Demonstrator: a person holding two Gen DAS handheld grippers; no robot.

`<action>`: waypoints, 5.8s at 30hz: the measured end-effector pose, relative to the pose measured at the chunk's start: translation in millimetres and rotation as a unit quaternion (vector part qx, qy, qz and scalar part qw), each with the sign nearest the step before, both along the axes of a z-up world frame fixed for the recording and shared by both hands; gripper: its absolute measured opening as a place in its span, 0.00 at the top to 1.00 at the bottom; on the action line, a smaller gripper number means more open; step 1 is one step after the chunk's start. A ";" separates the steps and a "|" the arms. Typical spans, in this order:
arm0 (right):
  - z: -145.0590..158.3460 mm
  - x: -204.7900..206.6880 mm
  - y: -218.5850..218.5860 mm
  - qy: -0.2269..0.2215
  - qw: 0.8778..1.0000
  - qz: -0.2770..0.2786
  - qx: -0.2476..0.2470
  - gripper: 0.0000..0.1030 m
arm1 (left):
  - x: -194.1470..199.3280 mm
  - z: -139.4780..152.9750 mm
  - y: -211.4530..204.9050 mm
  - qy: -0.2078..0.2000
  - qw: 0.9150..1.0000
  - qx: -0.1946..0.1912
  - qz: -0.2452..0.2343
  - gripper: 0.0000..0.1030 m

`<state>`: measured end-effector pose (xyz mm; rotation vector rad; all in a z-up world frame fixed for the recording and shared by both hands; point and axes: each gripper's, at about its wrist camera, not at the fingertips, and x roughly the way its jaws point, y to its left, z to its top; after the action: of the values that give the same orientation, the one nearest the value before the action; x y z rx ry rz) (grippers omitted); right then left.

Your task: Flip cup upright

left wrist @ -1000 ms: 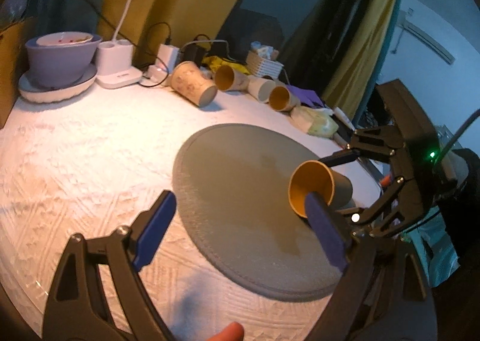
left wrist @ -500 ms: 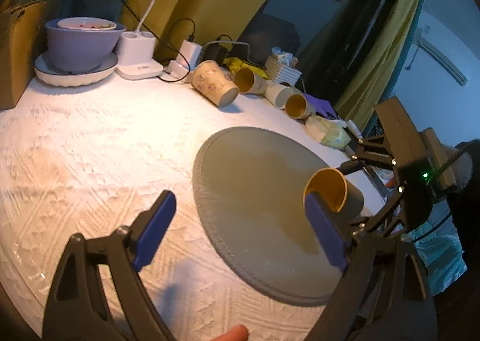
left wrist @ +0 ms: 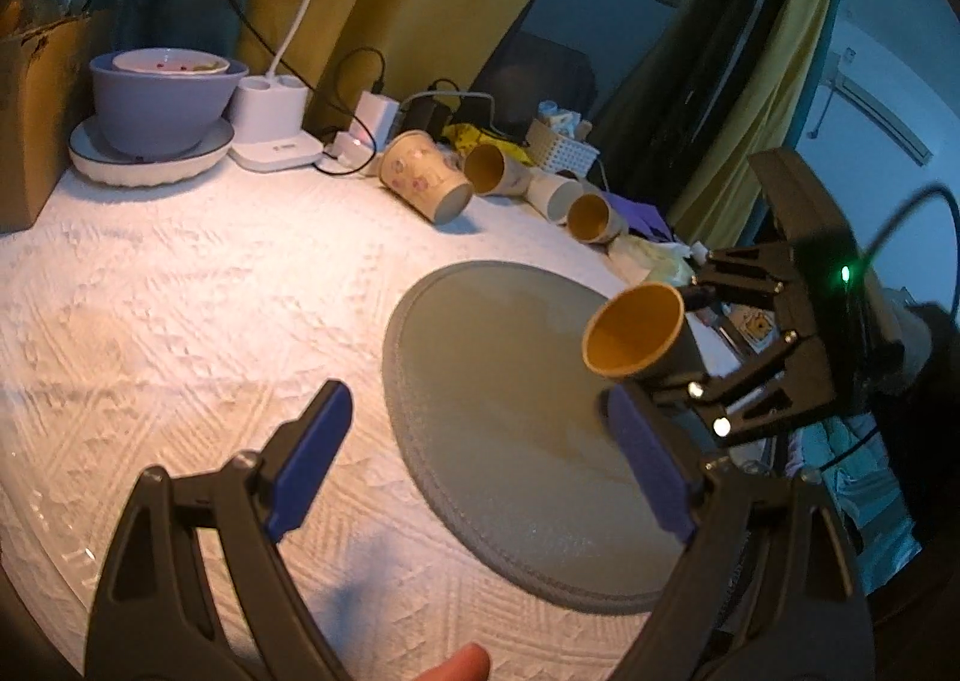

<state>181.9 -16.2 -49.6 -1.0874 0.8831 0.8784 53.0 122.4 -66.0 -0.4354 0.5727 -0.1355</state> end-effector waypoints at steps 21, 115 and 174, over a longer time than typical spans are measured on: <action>2.9 21.0 -40.2 0.030 0.937 -0.144 0.316 0.35 | -3.8 7.4 -6.1 -0.025 0.999 0.024 0.011 0.14; 140.4 -147.0 -192.7 -0.166 0.860 -0.214 0.433 0.26 | -89.3 130.9 -154.3 -0.167 0.969 0.176 0.057 0.14; 130.1 -143.4 -187.5 -0.157 0.864 -0.220 0.424 0.26 | -90.5 125.7 -149.8 -0.163 0.970 0.169 0.059 0.14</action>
<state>38.5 -203.7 80.5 -0.2157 0.3551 0.5705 -37.5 -27.4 59.7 -0.1084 0.2375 0.0073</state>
